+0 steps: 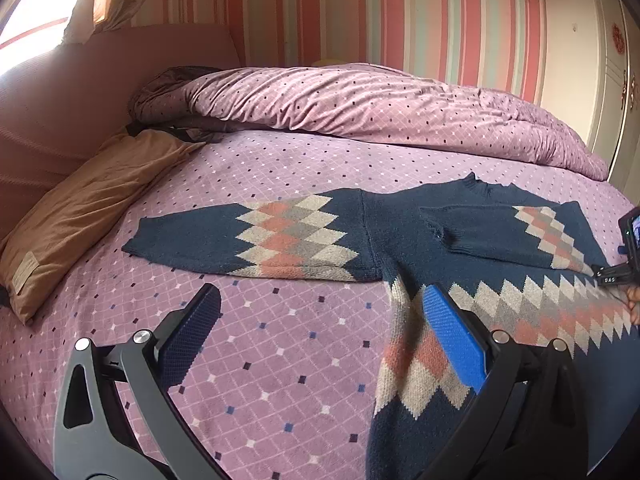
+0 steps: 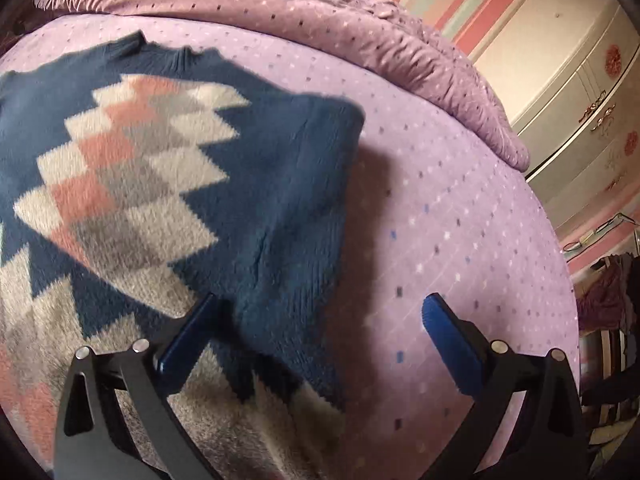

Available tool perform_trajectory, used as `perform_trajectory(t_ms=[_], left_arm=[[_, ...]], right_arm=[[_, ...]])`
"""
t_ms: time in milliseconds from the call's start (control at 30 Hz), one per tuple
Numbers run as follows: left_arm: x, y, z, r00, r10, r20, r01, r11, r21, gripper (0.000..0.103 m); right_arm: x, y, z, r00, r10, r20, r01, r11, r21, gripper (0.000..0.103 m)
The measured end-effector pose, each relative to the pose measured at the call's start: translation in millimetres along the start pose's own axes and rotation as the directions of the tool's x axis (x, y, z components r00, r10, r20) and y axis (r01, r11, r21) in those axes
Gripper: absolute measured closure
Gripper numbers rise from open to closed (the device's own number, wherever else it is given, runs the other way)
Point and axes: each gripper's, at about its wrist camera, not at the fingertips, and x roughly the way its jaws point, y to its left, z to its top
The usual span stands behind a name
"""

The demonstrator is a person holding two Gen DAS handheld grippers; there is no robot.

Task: Fold small clothes
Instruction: 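Withdraw the right tool from the sweater, then move the left tool to the other sleeve cuff and close on it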

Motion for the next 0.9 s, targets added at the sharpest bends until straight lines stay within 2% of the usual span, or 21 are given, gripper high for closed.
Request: perform_trajectory(t_ms=[67, 100, 200, 233, 333, 467, 533, 600, 733, 833, 900], left_arm=[[-1, 9, -2, 1.000, 0.004, -0.010, -0.004, 1.000, -0.008, 0.003], [1, 16, -4, 1.000, 0.014, -0.015, -0.014, 1.000, -0.010, 0.003], [8, 37, -5, 0.998, 0.062, -0.017, -0.062, 0.998, -0.007, 0.003], [11, 47, -5, 0.998, 0.060, -0.017, -0.061, 0.998, -0.019, 0.003], [32, 82, 1, 0.999, 0.034, -0.041, -0.037, 0.997, -0.061, 0.003], [56, 124, 14, 0.998, 0.060, -0.022, -0.062, 0.996, -0.071, 0.003], [78, 151, 22, 0.992, 0.117, -0.054, -0.120, 0.991, -0.063, 0.003], [98, 178, 27, 0.988, 0.126, -0.091, -0.134, 0.987, -0.088, 0.003], [135, 228, 27, 0.983, 0.079, -0.163, -0.102, 0.985, -0.140, 0.003], [157, 257, 30, 0.982, 0.008, -0.187, -0.047, 0.978, -0.204, 0.003], [164, 270, 32, 0.982, -0.007, -0.187, -0.040, 0.969, -0.245, 0.003]], right_arm=[[-13, -6, 1, 0.999, 0.027, 0.024, -0.029, 0.996, 0.087, 0.002], [-21, -8, 2, 0.996, 0.066, 0.060, -0.073, 0.991, 0.114, 0.002], [-50, 2, 1, 0.971, 0.176, 0.163, -0.199, 0.970, 0.137, 0.002], [-58, 7, 0, 0.956, 0.226, 0.187, -0.253, 0.958, 0.134, 0.002], [-72, 22, -2, 0.929, 0.307, 0.206, -0.334, 0.936, 0.114, 0.002], [-88, 40, -4, 0.920, 0.327, 0.217, -0.350, 0.934, 0.077, 0.002], [-96, 44, -3, 0.917, 0.325, 0.231, -0.345, 0.937, 0.049, 0.002], [-106, 49, -1, 0.913, 0.325, 0.246, -0.343, 0.939, 0.032, 0.002], [-125, 54, 4, 0.900, 0.336, 0.277, -0.357, 0.934, 0.027, 0.002], [-132, 60, 6, 0.892, 0.348, 0.287, -0.368, 0.930, 0.016, 0.002], [-135, 65, 7, 0.888, 0.354, 0.295, -0.368, 0.930, -0.010, 0.002]])
